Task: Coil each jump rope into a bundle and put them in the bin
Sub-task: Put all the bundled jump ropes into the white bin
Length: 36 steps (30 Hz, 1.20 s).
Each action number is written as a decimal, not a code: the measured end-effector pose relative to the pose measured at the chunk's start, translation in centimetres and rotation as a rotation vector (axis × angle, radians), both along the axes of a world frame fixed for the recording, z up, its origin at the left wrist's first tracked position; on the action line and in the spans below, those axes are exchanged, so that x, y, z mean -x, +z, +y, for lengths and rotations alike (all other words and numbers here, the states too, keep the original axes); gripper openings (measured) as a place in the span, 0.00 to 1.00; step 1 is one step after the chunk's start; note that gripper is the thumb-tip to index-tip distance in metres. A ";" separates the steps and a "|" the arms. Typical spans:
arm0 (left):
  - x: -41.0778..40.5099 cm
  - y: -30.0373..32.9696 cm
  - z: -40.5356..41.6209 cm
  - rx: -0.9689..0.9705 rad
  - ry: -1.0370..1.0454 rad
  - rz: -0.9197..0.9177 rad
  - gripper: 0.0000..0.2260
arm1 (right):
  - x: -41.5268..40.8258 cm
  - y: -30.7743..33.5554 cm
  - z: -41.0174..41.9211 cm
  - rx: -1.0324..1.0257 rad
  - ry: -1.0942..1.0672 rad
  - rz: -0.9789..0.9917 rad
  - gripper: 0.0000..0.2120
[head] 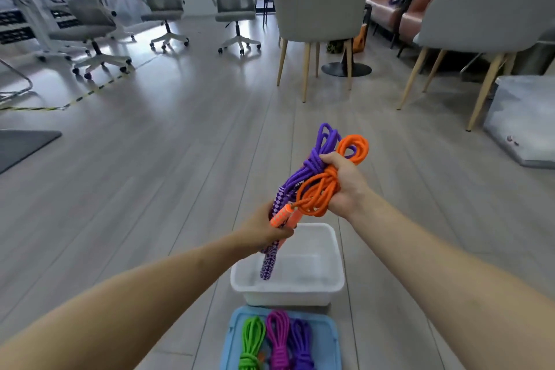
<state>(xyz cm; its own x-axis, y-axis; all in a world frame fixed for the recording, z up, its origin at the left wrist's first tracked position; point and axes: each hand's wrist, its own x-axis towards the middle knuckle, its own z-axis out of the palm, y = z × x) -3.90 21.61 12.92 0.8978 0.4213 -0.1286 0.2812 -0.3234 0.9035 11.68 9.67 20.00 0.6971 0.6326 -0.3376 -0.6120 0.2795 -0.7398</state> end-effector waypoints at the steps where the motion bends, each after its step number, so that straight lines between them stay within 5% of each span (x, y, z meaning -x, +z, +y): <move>1: -0.4 -1.8 0.7 -0.053 -0.013 0.032 0.21 | -0.4 -1.9 0.5 0.036 -0.015 -0.001 0.05; 10: -2.2 -11.2 0.6 -0.498 -0.181 0.333 0.13 | -1.0 -14.6 0.1 0.339 -0.138 -0.180 0.13; 18: -2.2 -15.5 0.1 -0.518 -0.281 0.498 0.13 | 1.1 -19.3 -0.7 0.521 -0.058 -0.482 0.18; 23: -2.1 -15.3 0.8 -0.484 -0.407 0.580 0.37 | 1.7 -21.2 -1.3 0.624 0.001 -0.677 0.18; 26: -1.4 -15.3 1.9 -0.484 -0.378 0.618 0.41 | 1.8 -21.4 -1.1 0.632 0.024 -0.754 0.17; 33: 2.3 -16.6 3.8 -1.021 -0.133 0.407 0.15 | 2.1 -22.9 -0.6 0.742 0.186 -1.020 0.18; 36: 3.6 -18.1 4.0 -0.995 0.000 0.242 0.11 | 2.0 -23.5 0.0 0.804 0.263 -1.208 0.26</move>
<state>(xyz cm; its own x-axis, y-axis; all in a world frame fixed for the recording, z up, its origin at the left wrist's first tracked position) -7.48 25.58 -5.21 0.8944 0.4356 0.1018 0.4200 -0.8960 0.1442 9.70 9.66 -3.52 0.7021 0.7111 0.0383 0.5086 -0.4630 -0.7259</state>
